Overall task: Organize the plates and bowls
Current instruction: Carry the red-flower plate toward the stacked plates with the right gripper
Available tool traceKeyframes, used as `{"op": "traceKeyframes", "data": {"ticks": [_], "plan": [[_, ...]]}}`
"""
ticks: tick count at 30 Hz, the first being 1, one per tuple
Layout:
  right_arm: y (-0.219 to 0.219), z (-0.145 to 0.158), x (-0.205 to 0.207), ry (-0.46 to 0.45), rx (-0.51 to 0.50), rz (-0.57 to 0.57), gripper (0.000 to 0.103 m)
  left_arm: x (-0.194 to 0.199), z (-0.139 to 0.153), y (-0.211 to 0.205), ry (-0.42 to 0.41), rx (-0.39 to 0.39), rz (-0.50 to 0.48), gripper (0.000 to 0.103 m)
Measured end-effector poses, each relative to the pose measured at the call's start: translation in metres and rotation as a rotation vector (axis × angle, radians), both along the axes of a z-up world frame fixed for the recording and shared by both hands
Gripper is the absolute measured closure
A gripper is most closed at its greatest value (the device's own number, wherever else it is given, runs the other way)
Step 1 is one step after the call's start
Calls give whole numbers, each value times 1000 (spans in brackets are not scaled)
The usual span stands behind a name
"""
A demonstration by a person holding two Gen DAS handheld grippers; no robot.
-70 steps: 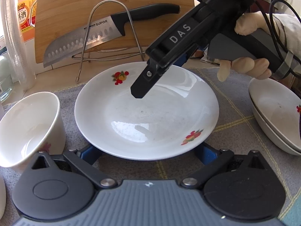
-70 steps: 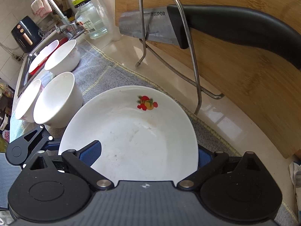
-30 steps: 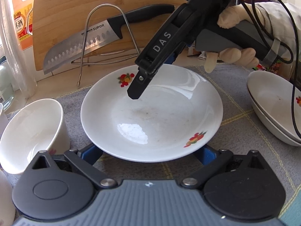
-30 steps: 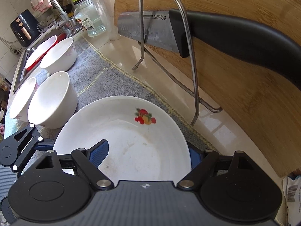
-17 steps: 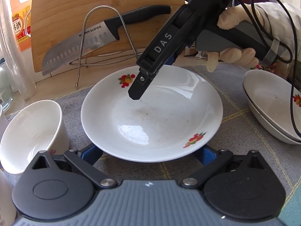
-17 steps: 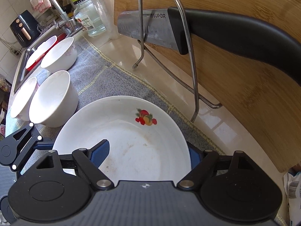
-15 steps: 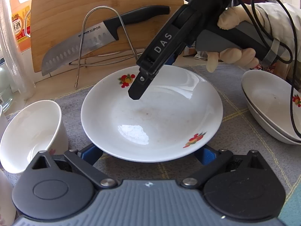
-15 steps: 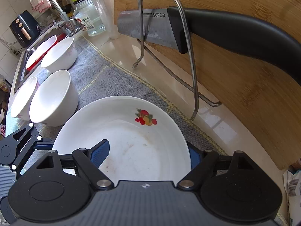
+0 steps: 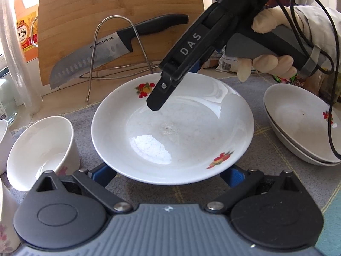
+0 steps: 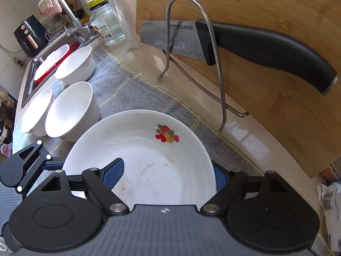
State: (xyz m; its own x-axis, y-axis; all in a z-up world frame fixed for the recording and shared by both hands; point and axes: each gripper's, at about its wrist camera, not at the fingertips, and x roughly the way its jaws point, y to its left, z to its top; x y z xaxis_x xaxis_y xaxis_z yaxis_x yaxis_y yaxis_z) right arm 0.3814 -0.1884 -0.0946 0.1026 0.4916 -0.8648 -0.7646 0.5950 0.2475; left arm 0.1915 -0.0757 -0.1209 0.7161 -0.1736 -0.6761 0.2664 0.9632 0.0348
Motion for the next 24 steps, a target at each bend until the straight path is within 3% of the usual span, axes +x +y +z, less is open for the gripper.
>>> {"op": "traceKeyframes", "data": {"ticks": [24], "plan": [[-29, 36, -63, -23, 43, -34, 15, -55, 29, -12, 3, 28, -57, 2]]}}
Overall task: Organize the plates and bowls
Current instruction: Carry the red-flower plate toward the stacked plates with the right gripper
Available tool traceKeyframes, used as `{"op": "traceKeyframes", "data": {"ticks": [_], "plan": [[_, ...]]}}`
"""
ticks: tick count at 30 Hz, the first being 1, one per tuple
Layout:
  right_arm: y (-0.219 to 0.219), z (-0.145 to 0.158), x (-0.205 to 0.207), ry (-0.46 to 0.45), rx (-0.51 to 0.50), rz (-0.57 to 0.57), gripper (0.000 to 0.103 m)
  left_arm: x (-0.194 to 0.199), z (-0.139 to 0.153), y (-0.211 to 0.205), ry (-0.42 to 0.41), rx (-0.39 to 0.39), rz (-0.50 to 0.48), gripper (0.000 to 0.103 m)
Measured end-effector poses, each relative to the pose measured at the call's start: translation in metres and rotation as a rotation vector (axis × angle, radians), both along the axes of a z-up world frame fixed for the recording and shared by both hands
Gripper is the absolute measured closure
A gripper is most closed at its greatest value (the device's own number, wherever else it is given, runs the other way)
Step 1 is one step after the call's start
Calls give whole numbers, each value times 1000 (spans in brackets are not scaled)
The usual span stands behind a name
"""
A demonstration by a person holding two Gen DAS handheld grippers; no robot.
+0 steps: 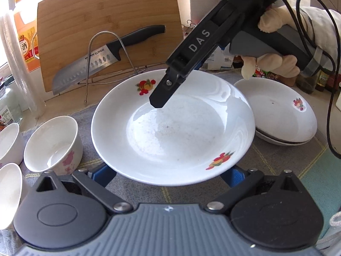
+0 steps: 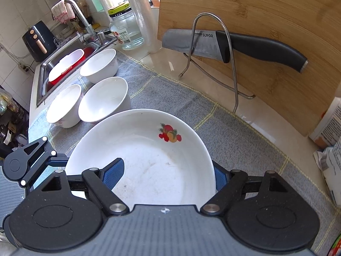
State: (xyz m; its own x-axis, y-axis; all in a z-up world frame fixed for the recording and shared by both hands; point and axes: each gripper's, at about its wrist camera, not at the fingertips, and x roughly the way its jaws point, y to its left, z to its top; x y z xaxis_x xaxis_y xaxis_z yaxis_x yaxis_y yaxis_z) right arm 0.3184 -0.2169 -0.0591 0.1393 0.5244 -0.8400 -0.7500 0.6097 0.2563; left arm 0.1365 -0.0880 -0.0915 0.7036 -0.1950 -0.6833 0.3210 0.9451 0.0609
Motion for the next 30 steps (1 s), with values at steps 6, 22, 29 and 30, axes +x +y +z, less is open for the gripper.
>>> {"op": "traceKeyframes", "data": {"ticks": [6, 22, 29, 30], "plan": [[-19, 7, -13, -7, 10, -41, 15, -13, 7, -12, -8, -8, -34, 2], [-91, 17, -45, -33, -10, -179, 15, -24, 14, -59, -13, -20, -172, 2], [-126, 19, -52, -40, -18, -253, 15, -19, 14, -81, -9, -25, -246, 2], [-130, 19, -54, -40, -20, -265, 15, -19, 14, -84, -8, -24, -256, 2]]}}
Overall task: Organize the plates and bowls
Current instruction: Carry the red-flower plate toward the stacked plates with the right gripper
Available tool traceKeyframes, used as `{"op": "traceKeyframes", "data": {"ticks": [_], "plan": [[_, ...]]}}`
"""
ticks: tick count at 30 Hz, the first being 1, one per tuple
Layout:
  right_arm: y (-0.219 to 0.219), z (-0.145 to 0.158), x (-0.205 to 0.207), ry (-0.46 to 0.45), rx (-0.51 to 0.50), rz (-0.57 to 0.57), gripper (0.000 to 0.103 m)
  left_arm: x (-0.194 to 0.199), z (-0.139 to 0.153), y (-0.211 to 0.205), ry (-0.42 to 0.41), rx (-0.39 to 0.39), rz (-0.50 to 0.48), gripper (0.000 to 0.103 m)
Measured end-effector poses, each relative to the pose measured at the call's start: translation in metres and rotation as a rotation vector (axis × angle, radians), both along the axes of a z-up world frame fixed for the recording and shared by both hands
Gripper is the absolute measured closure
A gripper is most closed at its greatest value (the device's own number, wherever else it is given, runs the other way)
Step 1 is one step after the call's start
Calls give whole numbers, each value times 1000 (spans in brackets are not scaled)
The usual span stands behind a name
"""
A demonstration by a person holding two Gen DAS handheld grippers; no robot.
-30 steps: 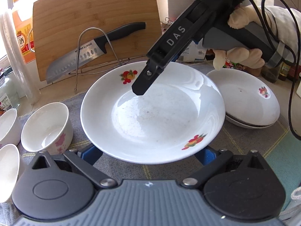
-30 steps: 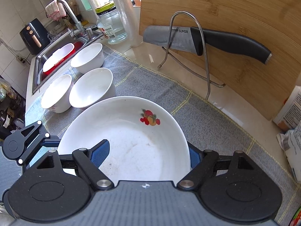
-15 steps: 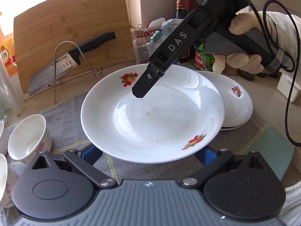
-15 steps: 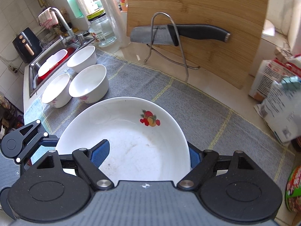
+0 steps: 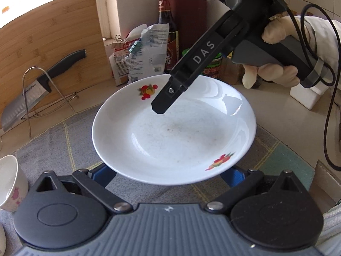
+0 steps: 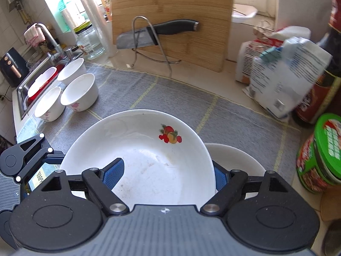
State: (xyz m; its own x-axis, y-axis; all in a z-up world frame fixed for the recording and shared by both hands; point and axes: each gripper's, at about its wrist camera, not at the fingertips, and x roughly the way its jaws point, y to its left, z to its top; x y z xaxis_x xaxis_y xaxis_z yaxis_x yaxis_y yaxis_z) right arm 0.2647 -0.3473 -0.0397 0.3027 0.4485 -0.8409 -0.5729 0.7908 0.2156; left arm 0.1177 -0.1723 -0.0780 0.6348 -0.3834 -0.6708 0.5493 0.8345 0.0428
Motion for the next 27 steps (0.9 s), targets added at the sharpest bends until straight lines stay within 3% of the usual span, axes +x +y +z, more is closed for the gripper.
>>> {"op": "traceKeyframes", "data": {"ticks": [12, 27], "plan": [[-43, -5, -12, 10, -6, -105, 15, 8, -5, -32, 24, -2, -103, 2], [-62, -17, -13, 31, -6, -144, 15, 11, -10, -46, 43, 8, -136, 2]]}}
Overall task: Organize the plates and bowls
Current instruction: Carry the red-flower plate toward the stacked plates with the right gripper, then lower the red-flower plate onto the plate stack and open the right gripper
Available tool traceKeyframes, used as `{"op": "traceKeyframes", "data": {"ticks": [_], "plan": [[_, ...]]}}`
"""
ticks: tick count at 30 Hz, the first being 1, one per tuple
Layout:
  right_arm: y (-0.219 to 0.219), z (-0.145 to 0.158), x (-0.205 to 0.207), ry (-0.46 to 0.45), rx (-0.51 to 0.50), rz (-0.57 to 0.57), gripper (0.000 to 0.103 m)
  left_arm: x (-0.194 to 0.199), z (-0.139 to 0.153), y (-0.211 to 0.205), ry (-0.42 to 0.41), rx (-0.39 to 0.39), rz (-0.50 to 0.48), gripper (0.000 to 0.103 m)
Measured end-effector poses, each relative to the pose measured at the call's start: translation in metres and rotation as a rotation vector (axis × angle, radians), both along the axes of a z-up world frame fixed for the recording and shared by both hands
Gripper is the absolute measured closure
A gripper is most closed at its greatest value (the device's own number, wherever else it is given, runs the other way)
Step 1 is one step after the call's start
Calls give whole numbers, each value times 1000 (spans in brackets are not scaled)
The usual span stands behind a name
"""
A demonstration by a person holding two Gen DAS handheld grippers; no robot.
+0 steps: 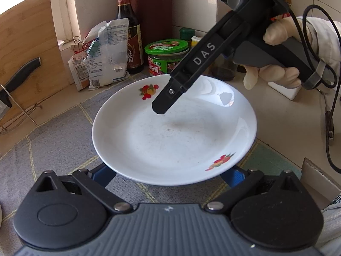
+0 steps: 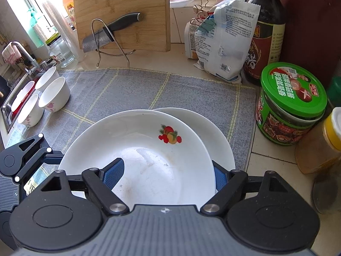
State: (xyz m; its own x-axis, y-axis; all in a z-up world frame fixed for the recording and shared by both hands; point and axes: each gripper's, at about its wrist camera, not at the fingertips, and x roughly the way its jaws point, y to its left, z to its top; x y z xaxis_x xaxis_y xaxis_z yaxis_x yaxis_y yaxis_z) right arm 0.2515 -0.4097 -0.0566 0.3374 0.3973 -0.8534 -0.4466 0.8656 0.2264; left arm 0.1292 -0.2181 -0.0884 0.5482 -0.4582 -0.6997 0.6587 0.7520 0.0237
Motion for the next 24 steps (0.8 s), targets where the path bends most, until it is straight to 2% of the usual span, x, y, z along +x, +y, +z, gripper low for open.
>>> {"op": "traceKeyframes", "data": {"ticks": [24], "plan": [[-7, -16, 7, 45, -14, -16, 15, 12, -5, -5, 46, 11, 6, 2]]}}
